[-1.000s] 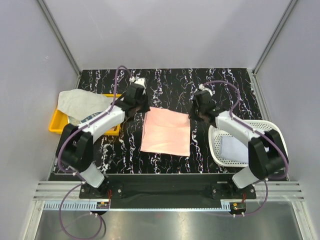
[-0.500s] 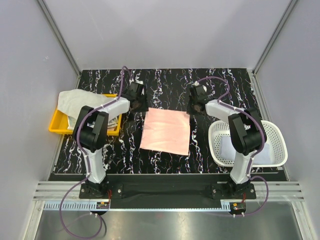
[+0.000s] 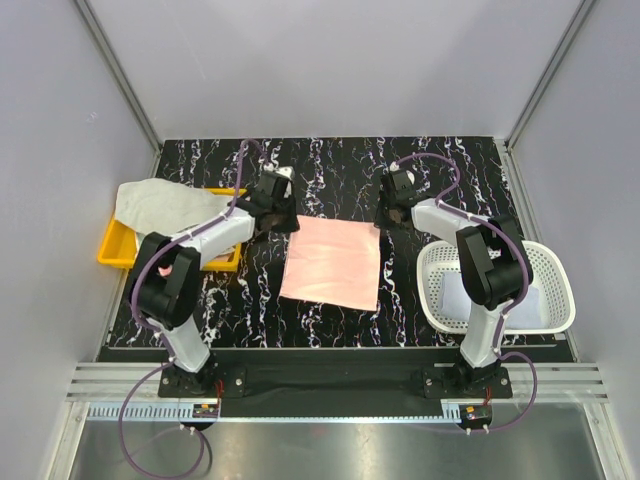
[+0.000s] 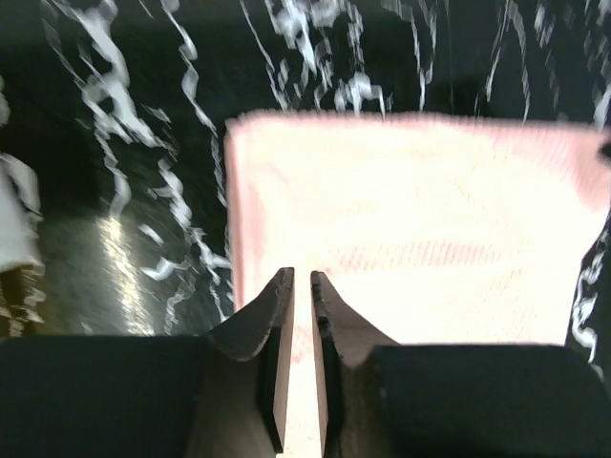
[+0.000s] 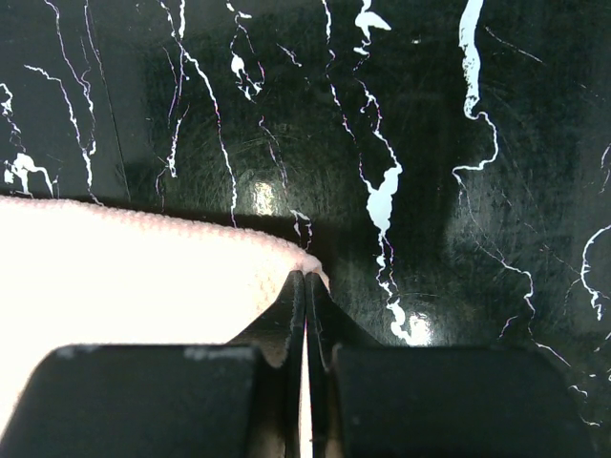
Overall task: Fold and stack the towels
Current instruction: Fold the towel
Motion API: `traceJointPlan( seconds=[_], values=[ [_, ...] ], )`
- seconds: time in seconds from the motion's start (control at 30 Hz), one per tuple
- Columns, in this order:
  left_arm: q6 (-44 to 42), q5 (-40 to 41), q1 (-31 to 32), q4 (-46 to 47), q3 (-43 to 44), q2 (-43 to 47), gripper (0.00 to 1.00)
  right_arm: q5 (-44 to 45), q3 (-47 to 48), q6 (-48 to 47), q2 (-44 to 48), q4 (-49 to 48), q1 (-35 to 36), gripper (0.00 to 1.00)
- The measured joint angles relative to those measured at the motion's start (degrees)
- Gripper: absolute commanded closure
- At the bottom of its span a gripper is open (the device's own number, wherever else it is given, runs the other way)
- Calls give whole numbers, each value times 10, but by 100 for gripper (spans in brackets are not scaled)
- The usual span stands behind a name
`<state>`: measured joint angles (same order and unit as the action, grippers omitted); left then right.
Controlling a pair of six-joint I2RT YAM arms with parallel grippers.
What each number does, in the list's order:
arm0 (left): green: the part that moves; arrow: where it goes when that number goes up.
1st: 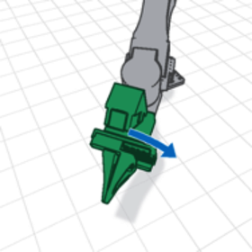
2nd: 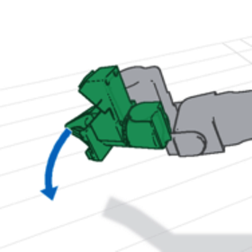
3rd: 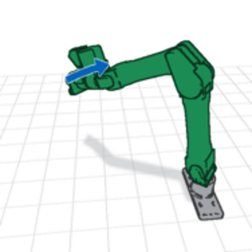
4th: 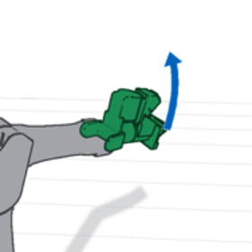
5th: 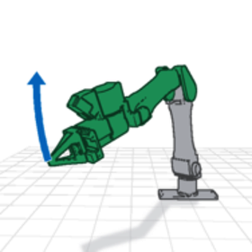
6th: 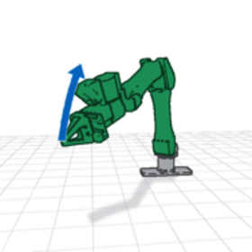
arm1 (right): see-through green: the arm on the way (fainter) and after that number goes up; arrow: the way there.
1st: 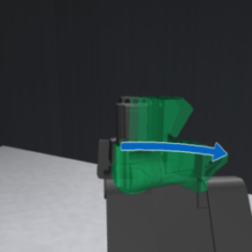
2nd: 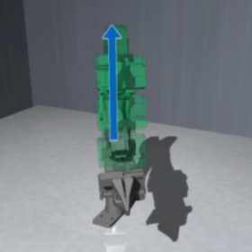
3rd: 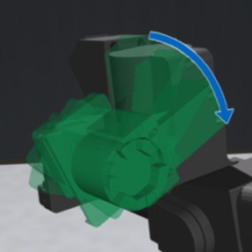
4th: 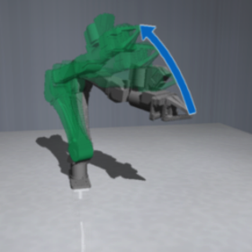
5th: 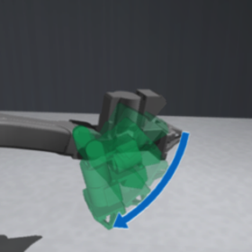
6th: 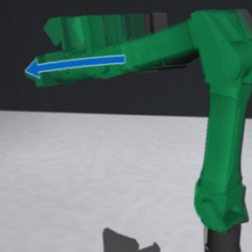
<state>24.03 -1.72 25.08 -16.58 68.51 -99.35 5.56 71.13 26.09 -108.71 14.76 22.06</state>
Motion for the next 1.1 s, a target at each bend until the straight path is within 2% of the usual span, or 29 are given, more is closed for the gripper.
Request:
traceJointPlan(
  seconds=[0.13, 0.33, 0.73, 1.1],
  values=[
    [4, -19, 19, 2, -39, -12, 85, 0, 0, 0, 2, 1, 0, 100],
    [24, -18, 21, 12, -44, -67, 85, -1, -1, 0, 30, 5, 0, 100],
    [85, -6, 20, 62, -70, -61, 85, -44, -113, 5, 192, -27, 9, 100],
    [136, -6, 18, 84, -79, -61, 87, -54, -265, 39, 276, -73, 123, 100]
  ],
)
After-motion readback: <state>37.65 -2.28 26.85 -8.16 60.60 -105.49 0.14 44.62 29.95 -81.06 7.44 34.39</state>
